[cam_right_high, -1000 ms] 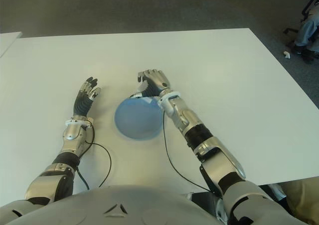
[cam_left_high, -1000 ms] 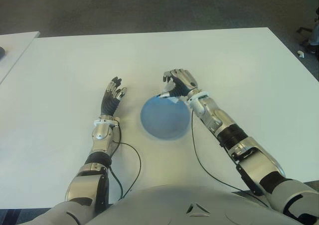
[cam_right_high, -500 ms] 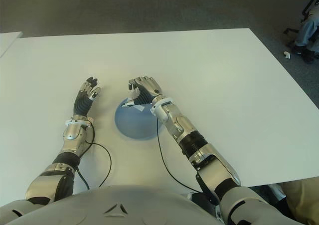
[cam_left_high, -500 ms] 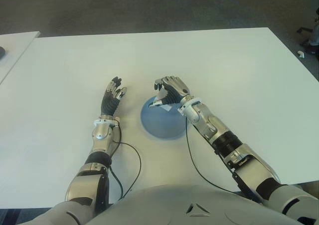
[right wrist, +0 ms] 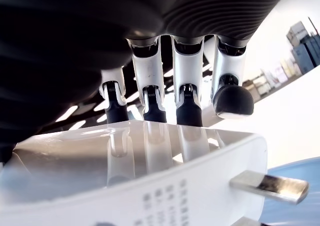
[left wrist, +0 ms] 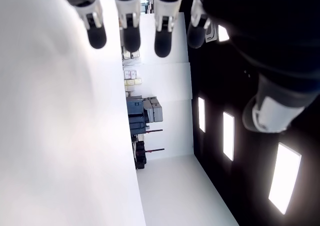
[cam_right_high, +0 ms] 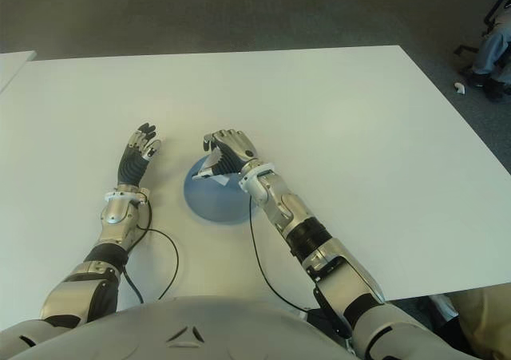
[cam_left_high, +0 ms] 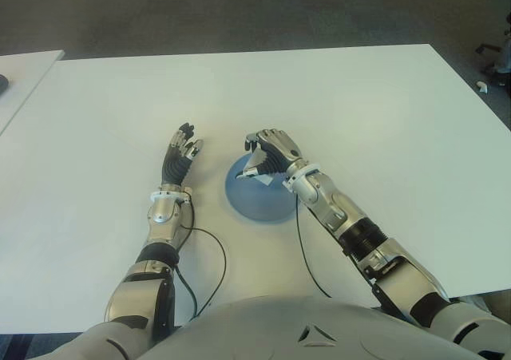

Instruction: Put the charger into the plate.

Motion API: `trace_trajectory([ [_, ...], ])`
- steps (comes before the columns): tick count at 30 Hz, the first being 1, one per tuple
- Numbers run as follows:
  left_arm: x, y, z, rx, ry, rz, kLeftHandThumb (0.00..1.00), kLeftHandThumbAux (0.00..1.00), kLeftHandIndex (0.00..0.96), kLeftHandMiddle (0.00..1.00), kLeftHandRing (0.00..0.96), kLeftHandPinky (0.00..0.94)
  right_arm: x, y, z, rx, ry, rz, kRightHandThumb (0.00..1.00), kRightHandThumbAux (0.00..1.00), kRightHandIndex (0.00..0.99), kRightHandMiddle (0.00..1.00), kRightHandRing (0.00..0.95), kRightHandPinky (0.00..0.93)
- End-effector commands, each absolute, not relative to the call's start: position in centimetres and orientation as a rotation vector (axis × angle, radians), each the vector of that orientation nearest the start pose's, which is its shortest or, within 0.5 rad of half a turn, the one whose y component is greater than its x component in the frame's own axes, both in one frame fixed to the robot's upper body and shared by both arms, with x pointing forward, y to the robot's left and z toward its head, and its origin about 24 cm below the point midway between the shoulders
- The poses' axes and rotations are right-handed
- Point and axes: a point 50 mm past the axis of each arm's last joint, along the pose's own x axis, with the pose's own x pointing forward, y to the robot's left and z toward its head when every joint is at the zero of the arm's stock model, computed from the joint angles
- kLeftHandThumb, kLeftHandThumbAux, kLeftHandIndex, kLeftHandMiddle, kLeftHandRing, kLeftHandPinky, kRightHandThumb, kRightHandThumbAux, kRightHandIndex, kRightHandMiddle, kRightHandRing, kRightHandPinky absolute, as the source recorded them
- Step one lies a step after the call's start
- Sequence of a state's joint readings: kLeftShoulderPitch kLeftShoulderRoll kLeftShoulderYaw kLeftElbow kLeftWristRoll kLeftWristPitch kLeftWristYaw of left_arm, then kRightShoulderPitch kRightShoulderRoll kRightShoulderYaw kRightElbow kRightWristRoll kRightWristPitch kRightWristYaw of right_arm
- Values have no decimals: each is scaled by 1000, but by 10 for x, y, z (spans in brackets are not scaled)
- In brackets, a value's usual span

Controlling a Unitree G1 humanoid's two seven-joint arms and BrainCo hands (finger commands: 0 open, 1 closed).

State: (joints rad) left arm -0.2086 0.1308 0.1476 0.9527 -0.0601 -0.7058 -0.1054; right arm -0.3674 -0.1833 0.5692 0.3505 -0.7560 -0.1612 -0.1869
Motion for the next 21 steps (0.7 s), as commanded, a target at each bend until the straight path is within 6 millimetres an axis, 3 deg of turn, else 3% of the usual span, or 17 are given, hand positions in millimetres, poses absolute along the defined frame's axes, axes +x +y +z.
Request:
trace_trajectory([
  [1,160,178,-125,-72,545,55,107,537,111,125,110,128,278,-44,45,-1056,-497,474,720,701,429,682,671,653],
  [2,160,178,-125,-73,545,58,107,542,114,128,115,142,279,-46,44,-1084,-505,479,713,701,425,602,590,577],
  [3,159,179,-125,-73,544,60,102,553,118,135,128,160,280,-47,42,-1115,-505,492,625,587,315,409,397,401],
  [6,158,180,-126,-73,545,64,90,571,120,146,147,185,282,-51,39,-1161,-499,518,492,428,133,134,130,131],
  [9,158,180,-125,-67,536,65,75,584,121,151,159,194,282,-53,37,-1200,-500,562,411,328,43,43,42,42],
  [12,157,181,-124,-57,524,60,64,593,124,150,162,196,282,-56,36,-1214,-508,596,333,248,14,14,13,13],
  [21,157,181,-123,-52,509,50,56,590,125,140,156,192,283,-59,38,-1226,-533,638,251,166,0,0,0,0],
])
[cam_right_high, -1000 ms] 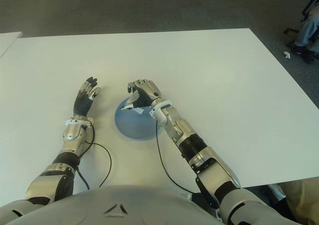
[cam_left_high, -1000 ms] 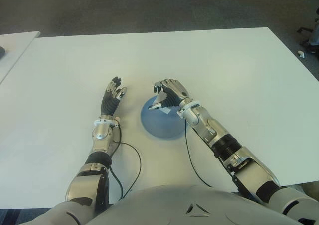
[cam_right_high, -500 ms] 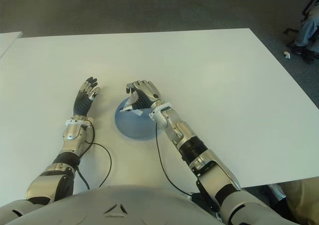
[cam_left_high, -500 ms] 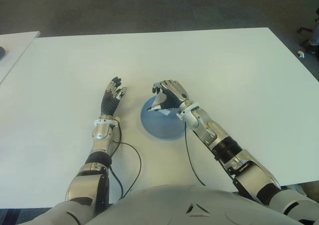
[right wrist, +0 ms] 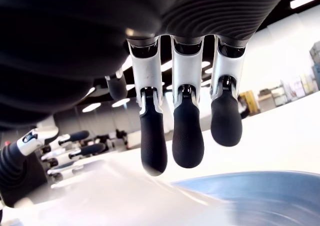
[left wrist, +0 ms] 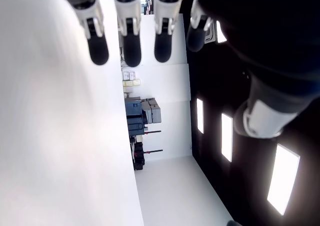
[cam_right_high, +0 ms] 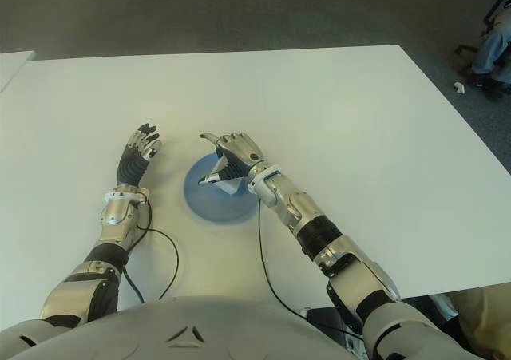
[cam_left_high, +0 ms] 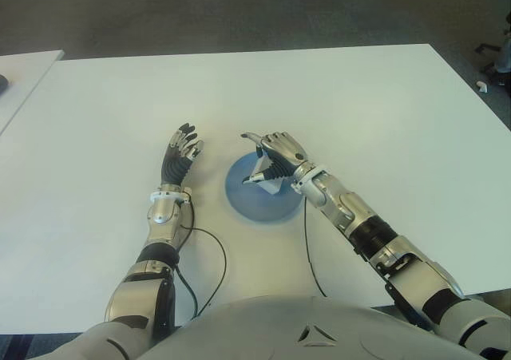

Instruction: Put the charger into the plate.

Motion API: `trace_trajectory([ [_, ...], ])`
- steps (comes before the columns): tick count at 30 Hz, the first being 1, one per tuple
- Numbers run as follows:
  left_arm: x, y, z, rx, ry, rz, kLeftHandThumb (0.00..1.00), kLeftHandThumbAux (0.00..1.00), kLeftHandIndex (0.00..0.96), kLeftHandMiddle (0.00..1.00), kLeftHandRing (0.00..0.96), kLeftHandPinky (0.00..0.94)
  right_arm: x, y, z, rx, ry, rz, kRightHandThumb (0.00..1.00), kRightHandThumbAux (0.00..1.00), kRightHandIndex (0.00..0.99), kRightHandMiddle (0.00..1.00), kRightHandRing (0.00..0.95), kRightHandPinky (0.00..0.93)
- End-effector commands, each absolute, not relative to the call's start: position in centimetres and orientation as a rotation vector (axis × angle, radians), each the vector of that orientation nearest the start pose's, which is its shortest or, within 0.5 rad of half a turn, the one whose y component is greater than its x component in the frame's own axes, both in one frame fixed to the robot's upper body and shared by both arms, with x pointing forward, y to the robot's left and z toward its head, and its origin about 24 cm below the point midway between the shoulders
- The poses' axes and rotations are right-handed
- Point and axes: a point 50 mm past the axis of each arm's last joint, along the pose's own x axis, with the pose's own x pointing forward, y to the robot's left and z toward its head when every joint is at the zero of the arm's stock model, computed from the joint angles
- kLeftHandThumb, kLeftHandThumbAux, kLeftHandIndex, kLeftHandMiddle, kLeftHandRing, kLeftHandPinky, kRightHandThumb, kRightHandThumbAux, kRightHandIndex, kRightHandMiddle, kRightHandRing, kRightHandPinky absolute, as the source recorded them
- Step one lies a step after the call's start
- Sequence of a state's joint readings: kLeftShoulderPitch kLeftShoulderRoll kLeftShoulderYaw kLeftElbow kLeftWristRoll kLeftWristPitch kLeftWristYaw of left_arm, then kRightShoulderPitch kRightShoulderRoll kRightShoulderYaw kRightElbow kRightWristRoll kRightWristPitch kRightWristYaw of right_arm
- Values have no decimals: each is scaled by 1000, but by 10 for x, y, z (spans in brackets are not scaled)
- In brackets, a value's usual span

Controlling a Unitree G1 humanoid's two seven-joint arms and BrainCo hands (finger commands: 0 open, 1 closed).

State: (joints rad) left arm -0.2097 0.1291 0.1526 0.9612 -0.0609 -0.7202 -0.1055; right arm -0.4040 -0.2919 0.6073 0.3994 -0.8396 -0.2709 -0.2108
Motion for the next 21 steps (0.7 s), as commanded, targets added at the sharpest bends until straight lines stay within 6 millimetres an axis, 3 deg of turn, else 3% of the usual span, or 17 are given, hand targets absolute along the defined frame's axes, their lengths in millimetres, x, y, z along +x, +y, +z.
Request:
trace_trajectory([
  [1,157,181,-123,-55,509,50,59,591,126,140,157,192,283,-59,38,-1228,-536,641,248,161,0,0,0,0],
  [21,157,184,-124,-55,519,60,106,563,149,142,155,183,287,-63,42,-1212,-551,619,271,117,0,0,0,0],
])
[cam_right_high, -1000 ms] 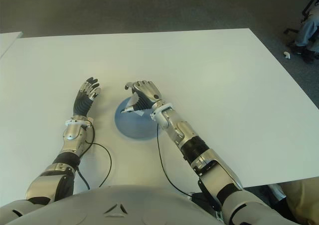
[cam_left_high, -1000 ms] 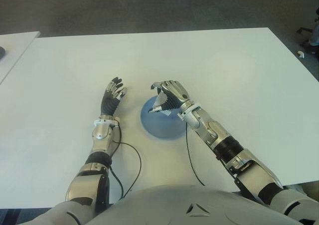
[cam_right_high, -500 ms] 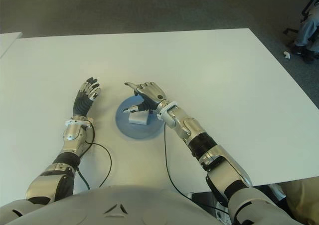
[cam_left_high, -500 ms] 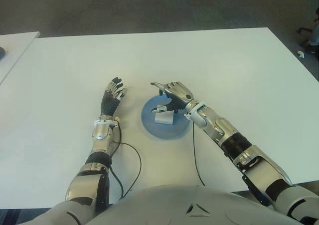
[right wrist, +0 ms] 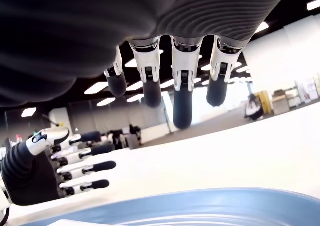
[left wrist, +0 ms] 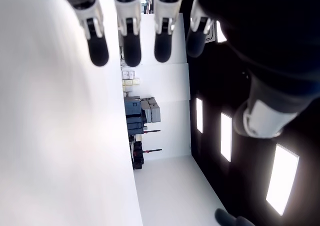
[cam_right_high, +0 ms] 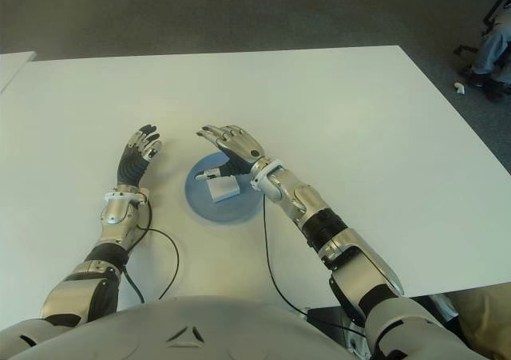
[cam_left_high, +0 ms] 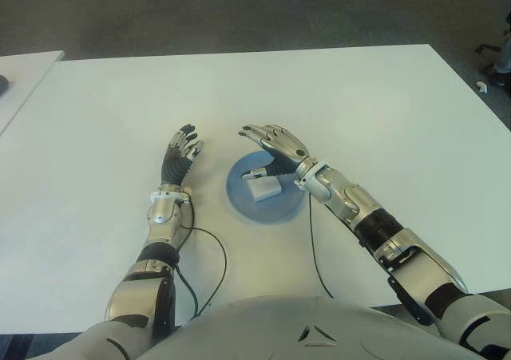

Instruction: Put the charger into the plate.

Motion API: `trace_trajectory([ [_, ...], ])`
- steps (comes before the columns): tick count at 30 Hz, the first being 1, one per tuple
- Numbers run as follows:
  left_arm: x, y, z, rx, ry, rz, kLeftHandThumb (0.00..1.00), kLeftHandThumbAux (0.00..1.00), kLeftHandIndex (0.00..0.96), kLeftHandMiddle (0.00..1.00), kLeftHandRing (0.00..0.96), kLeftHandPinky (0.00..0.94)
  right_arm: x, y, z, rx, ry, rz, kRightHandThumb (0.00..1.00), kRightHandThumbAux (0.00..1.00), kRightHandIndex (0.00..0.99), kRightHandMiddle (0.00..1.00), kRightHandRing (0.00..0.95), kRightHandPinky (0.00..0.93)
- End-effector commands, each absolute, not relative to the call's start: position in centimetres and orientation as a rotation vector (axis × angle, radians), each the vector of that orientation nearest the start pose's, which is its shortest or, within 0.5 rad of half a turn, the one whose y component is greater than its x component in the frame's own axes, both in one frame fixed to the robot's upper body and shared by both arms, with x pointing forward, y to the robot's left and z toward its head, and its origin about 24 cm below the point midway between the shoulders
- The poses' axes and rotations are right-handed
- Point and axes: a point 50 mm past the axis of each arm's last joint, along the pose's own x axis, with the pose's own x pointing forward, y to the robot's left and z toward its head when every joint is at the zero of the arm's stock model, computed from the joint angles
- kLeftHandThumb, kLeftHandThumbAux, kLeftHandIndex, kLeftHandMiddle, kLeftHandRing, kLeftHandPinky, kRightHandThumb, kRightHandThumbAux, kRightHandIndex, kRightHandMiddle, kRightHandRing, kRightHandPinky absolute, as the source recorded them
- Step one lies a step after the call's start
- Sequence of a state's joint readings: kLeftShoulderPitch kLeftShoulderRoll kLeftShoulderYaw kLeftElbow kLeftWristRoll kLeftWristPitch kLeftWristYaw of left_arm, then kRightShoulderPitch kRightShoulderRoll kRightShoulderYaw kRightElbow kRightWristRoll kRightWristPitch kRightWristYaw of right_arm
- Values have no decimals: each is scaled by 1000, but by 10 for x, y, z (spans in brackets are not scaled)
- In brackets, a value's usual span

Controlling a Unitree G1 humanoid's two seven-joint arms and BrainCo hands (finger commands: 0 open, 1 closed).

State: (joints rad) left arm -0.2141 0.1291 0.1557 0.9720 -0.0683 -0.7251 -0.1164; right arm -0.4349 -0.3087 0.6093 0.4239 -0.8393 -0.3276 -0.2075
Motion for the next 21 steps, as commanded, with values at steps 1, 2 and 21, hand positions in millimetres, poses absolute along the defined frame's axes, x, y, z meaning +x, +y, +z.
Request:
trace_trajectory([
  [1,157,184,-124,-52,519,60,105,564,148,141,155,183,287,-63,42,-1210,-551,616,272,117,0,0,0,0],
  [2,157,184,-124,-50,519,59,102,566,145,139,154,183,288,-63,43,-1209,-552,614,274,116,0,0,0,0],
  [21,159,186,-125,-47,544,37,92,536,122,142,126,127,302,-76,44,-901,-495,270,177,251,0,0,0,0],
])
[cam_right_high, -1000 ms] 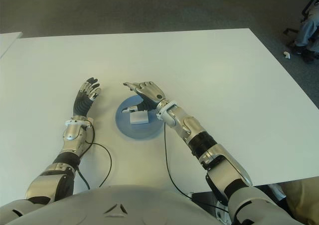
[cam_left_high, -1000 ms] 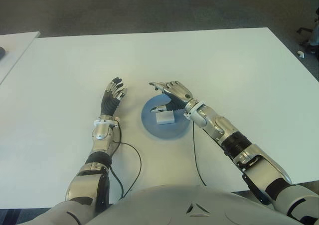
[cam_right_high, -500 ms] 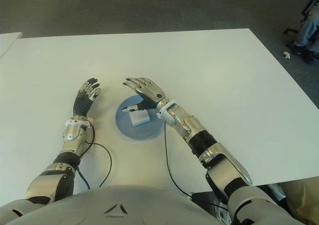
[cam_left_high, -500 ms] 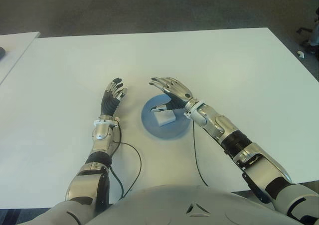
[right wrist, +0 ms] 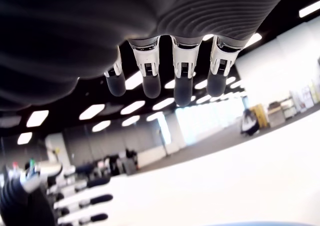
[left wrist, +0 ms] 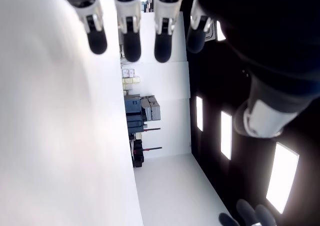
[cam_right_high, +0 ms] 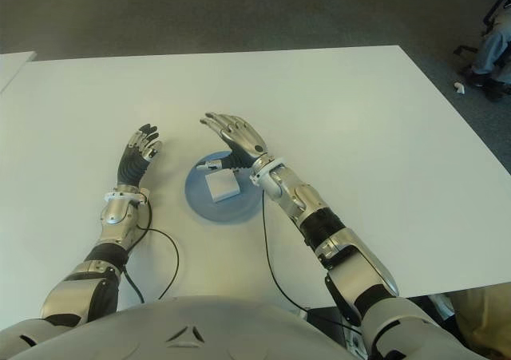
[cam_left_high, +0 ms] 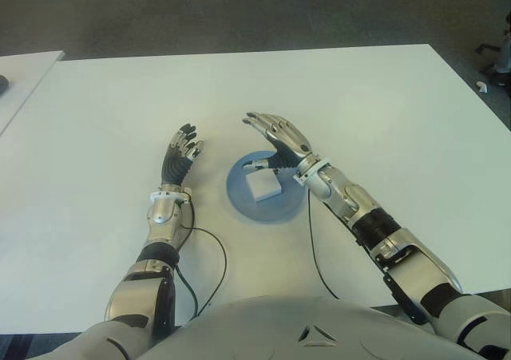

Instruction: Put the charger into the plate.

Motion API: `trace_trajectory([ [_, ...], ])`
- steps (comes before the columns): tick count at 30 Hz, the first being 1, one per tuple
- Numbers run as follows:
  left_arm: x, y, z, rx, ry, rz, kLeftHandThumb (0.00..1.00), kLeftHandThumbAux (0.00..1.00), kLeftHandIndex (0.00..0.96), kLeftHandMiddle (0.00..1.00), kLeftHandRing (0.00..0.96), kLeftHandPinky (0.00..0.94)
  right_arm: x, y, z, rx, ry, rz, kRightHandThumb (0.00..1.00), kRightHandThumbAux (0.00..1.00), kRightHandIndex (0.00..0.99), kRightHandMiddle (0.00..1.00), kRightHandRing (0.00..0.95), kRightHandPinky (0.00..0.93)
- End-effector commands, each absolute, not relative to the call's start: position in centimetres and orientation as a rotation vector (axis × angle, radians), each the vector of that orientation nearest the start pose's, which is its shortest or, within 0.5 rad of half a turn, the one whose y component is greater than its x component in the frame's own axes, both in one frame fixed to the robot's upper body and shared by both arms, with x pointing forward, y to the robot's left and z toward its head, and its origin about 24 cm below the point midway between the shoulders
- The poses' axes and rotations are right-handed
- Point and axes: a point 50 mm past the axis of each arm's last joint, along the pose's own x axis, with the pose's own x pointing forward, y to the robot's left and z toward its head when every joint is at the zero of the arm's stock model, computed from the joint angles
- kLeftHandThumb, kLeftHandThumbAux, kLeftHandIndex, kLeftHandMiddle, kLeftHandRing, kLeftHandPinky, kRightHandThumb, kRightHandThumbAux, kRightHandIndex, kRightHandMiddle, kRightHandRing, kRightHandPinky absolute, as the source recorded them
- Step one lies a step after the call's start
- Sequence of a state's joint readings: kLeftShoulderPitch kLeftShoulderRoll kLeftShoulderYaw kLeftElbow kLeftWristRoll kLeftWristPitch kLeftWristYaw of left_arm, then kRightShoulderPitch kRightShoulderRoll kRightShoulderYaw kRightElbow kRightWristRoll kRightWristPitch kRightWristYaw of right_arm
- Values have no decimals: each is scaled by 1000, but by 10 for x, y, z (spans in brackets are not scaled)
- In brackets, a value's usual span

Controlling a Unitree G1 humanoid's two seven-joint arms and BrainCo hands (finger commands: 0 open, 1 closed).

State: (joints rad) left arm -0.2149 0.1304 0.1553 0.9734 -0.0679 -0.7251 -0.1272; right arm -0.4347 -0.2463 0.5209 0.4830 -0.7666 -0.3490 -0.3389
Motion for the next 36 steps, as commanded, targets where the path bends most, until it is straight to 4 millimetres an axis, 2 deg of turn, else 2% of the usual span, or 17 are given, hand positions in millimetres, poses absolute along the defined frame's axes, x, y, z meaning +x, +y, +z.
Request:
trace_trajectory([
  [1,160,186,-125,-44,546,41,93,534,123,142,126,128,305,-80,43,-860,-482,235,171,260,0,0,0,0],
  [6,160,188,-125,-42,554,55,103,516,123,144,122,115,310,-89,40,-714,-438,166,105,343,0,0,0,0],
  [9,161,188,-126,-39,561,60,103,520,120,146,125,121,309,-101,32,-573,-354,140,88,392,0,0,0,0],
  [14,162,190,-126,-45,566,60,104,532,127,154,135,138,305,-116,17,-439,-259,106,57,470,0,0,0,0],
  [18,164,191,-125,-38,563,60,98,536,131,157,139,136,303,-119,9,-342,-201,84,68,499,0,0,0,0],
  [21,164,192,-124,-30,555,60,87,543,143,163,147,152,296,-119,-4,-255,-133,91,90,558,11,10,0,0],
  [29,166,193,-122,-26,538,55,82,548,153,165,154,165,282,-120,-24,-153,-40,104,143,657,64,52,13,0],
  [36,171,193,-120,-24,522,38,95,550,153,170,161,186,276,-127,-34,-136,14,95,143,703,80,70,30,0],
])
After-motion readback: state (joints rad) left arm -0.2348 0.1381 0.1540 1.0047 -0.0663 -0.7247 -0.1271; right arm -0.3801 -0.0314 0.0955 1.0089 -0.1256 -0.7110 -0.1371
